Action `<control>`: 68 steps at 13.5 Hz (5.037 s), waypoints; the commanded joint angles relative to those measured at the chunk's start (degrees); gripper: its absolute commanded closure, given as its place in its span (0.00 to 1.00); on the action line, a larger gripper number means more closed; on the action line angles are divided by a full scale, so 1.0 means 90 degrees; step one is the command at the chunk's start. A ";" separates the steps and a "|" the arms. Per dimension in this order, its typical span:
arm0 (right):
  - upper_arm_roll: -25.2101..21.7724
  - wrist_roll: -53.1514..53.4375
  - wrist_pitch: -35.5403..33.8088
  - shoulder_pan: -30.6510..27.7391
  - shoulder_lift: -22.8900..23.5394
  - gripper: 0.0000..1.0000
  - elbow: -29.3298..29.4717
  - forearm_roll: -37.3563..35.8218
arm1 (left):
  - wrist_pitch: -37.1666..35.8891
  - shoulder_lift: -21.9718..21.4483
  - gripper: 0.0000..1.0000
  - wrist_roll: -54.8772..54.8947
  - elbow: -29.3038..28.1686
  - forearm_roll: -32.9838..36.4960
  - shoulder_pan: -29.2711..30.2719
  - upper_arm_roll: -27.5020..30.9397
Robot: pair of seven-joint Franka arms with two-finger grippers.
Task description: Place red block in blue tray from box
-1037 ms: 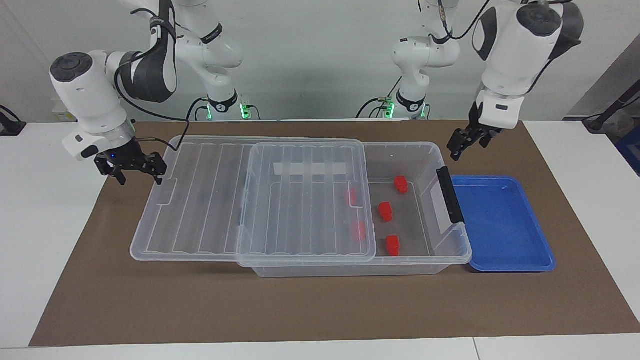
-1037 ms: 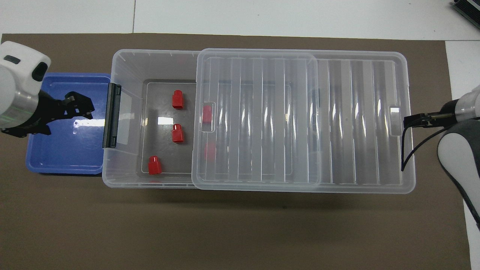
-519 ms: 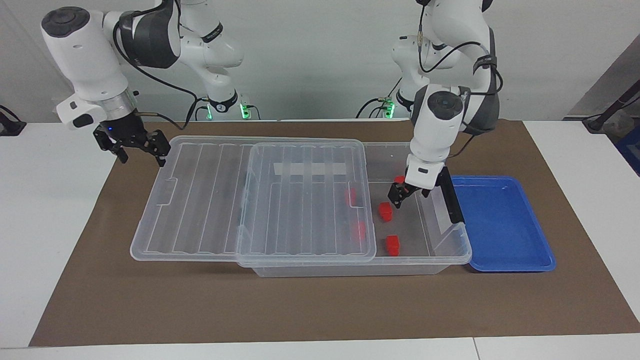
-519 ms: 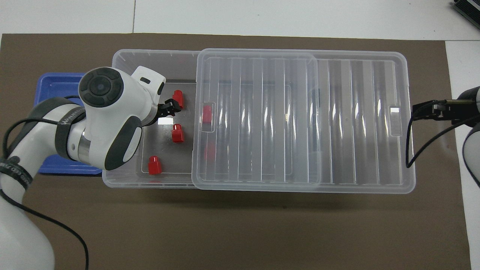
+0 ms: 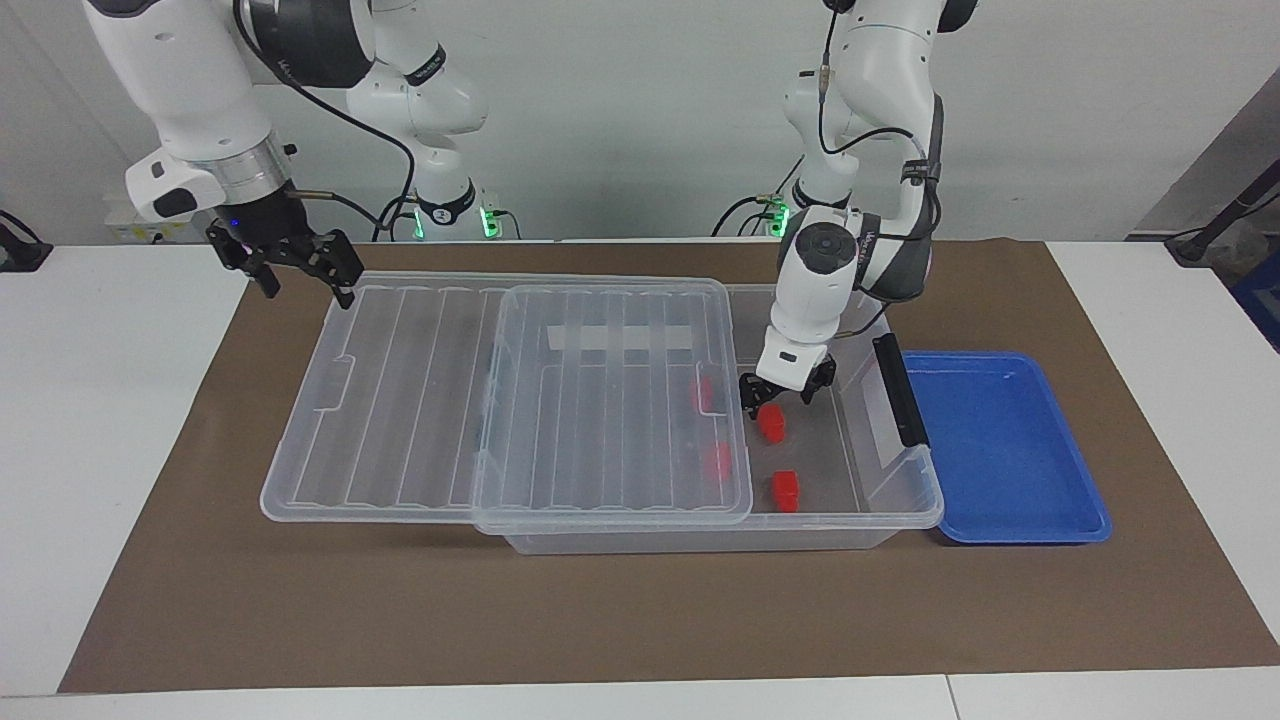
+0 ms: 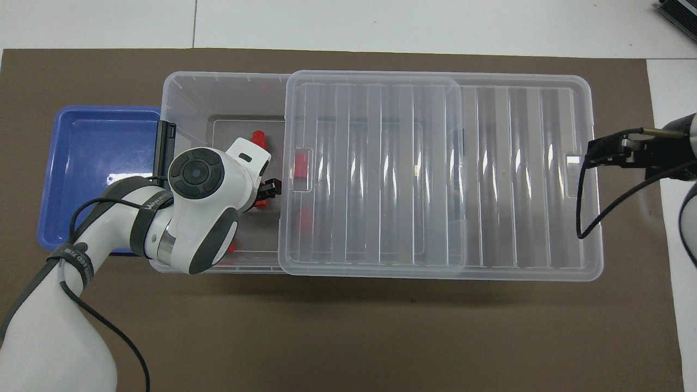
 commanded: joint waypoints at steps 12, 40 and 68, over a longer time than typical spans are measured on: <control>-0.0003 -0.0530 -0.0592 -0.0100 -0.0223 0.00 -0.0166 0.0005 | 0.0839 0.0159 1.00 -0.0082 -0.0322 0.0073 -0.0053 0.0099; -0.0013 -0.0960 0.2621 -0.0550 0.0470 1.00 -0.1797 0.0092 | 0.0328 -0.0057 1.00 0.6256 0.0041 -0.0172 0.3502 0.0157; 0.0016 -0.0921 0.2737 0.1316 0.0402 1.00 -0.1944 0.0317 | -0.4593 -0.1862 0.00 0.6197 0.2063 -0.0220 0.2537 0.0089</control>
